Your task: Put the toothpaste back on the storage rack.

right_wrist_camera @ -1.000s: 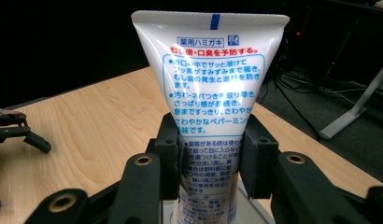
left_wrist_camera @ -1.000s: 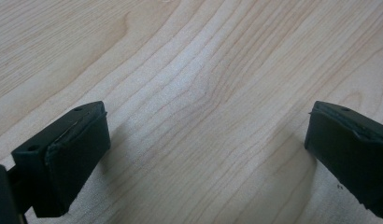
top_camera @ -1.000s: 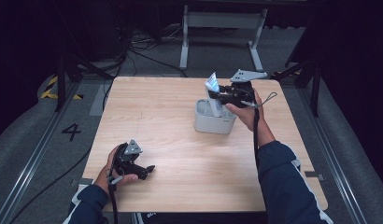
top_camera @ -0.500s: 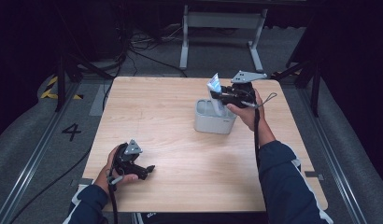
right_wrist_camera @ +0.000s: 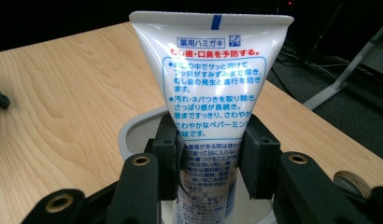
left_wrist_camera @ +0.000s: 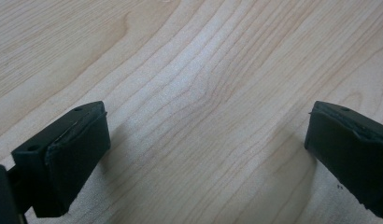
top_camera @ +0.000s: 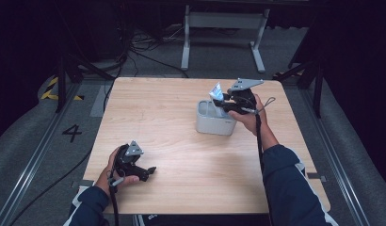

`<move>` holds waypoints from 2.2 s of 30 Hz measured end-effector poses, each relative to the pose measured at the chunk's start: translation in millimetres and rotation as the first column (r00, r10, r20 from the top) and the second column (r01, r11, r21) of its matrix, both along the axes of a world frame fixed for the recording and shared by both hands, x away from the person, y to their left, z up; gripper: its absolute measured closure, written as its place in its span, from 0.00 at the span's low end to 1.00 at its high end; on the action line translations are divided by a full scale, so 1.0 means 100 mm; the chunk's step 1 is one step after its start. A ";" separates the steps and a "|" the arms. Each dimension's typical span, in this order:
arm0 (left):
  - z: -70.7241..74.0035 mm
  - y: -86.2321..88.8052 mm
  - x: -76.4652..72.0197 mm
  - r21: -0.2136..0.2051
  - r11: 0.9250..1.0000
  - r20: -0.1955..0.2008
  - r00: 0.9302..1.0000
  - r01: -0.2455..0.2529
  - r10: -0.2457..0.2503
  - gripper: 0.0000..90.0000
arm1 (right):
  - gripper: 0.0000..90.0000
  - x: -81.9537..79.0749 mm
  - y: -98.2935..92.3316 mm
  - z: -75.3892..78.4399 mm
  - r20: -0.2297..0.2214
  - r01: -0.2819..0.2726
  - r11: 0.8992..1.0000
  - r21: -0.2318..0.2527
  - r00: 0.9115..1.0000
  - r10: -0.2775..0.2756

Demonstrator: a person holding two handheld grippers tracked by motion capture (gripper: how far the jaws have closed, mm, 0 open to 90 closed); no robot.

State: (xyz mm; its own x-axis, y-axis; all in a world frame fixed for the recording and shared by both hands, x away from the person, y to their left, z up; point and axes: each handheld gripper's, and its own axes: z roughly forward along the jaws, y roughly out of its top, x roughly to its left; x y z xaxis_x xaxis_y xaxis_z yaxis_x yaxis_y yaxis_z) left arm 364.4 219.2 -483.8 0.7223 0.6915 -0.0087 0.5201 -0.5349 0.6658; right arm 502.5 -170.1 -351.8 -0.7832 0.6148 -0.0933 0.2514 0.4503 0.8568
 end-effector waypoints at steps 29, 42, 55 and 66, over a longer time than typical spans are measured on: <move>0.00 0.00 0.00 0.002 1.000 0.000 1.000 0.002 -0.002 0.01 | 0.68 -0.02 -0.09 -0.21 -0.053 0.008 0.999 -0.046 0.999 -0.010; 0.00 0.00 0.00 0.002 1.000 0.000 1.000 0.002 -0.002 0.01 | 0.72 -0.01 -0.17 -0.28 -0.070 0.032 0.999 0.009 0.997 -0.032; 0.00 0.00 0.00 0.002 1.000 0.000 1.000 0.002 -0.002 0.01 | 0.66 -0.04 -0.18 -0.22 -0.058 0.036 0.999 -0.013 0.998 -0.037; 0.00 0.00 0.00 0.003 1.000 0.000 1.000 0.002 -0.002 0.01 | 0.61 -0.09 -0.19 -0.18 -0.046 0.039 0.999 -0.024 0.998 -0.040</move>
State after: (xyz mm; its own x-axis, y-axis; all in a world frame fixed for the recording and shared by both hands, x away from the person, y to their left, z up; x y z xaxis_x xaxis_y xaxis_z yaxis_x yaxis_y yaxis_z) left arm 364.5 219.4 -483.7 0.7237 0.6900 -0.0065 0.5188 -0.5378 0.6645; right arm 493.1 -189.3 -369.3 -0.7619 0.6437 -0.0720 0.3088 0.4587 0.8332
